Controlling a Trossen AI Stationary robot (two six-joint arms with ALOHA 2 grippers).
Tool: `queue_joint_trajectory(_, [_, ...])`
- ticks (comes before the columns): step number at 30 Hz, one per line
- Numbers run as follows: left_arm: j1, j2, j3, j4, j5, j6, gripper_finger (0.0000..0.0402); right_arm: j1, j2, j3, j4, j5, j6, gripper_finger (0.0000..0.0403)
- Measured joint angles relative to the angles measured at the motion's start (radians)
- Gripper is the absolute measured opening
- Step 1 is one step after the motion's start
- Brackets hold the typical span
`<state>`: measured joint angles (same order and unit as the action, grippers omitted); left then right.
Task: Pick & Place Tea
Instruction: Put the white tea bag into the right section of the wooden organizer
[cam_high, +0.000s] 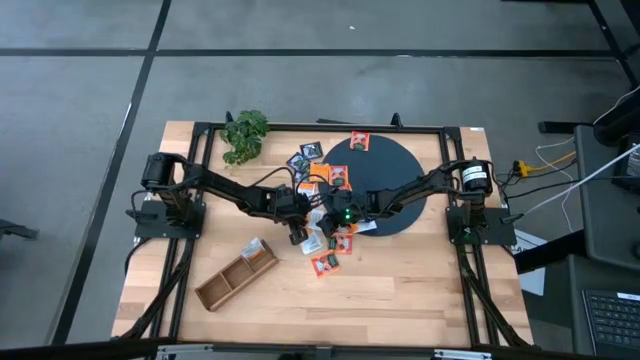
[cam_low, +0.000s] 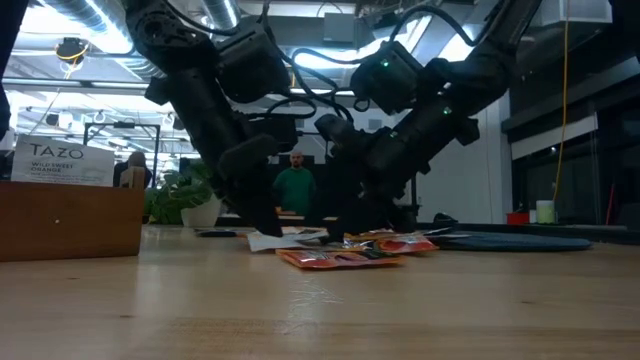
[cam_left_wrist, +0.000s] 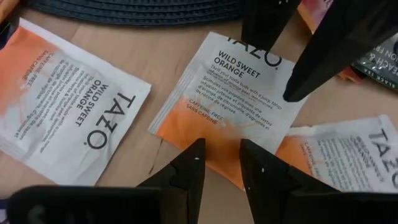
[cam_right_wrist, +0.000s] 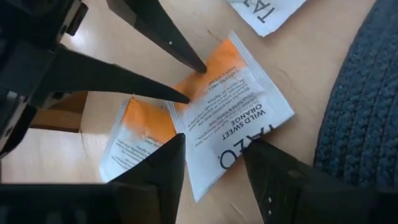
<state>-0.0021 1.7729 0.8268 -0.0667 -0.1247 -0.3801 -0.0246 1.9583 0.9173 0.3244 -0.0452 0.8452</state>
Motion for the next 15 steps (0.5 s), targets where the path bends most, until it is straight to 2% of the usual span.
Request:
queue_joint_trajectory(4, [0.0, 0.0, 0.0, 0.0, 0.004, 0.0, 0.0097, 0.0, 0.001, 0.0, 0.002, 0.006, -0.037, 0.013])
queue_joint_trajectory(11, [0.0, -0.031, -0.003, -0.016, 0.026, 0.0, 0.0097, 0.0, 0.001, 0.0, 0.015, 0.007, -0.093, 0.0018])
queue_joint_trajectory(15, [-0.003, -0.098, -0.007, -0.056, 0.048, 0.005, 0.0097, 0.0, 0.001, 0.0, 0.014, 0.007, -0.123, 0.0015])
